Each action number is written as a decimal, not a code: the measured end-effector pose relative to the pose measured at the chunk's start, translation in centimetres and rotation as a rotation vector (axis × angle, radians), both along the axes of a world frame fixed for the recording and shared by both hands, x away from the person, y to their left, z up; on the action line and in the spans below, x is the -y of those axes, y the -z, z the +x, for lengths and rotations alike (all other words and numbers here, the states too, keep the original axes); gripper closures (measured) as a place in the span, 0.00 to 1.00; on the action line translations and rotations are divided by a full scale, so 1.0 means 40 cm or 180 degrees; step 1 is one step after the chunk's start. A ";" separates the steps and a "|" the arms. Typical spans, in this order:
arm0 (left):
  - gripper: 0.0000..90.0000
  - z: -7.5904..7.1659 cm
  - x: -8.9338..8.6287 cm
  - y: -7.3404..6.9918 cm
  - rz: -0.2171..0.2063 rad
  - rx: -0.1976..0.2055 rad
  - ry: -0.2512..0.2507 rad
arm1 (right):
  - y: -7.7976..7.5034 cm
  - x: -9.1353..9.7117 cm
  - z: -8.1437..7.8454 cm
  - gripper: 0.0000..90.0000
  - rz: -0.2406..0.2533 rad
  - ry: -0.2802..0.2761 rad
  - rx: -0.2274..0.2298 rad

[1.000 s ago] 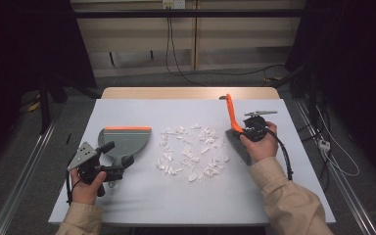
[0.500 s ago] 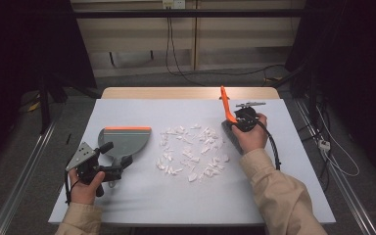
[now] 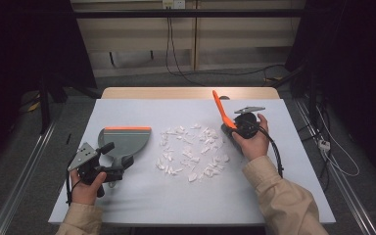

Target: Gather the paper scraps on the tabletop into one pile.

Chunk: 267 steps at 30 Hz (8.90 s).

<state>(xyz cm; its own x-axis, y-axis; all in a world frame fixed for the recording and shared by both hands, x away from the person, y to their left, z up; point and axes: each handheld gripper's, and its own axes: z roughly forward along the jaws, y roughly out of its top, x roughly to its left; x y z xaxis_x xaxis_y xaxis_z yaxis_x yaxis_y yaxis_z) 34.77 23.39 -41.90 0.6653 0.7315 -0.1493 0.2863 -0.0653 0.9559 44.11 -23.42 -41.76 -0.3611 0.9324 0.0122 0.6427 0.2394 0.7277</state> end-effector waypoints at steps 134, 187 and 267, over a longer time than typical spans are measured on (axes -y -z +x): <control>0.06 0.002 -0.016 0.030 0.0121 -0.0145 -0.0211 | -0.002 -0.144 0.110 0.79 0.0375 -0.1878 0.0552; 0.06 0.006 -0.016 0.036 0.0140 -0.0179 -0.0244 | 0.018 -0.318 0.190 0.79 -0.0497 -0.2366 0.0287; 0.06 0.006 -0.020 0.033 0.0068 -0.0131 -0.0105 | -0.084 -0.227 -0.099 0.79 0.0861 -0.0895 0.0359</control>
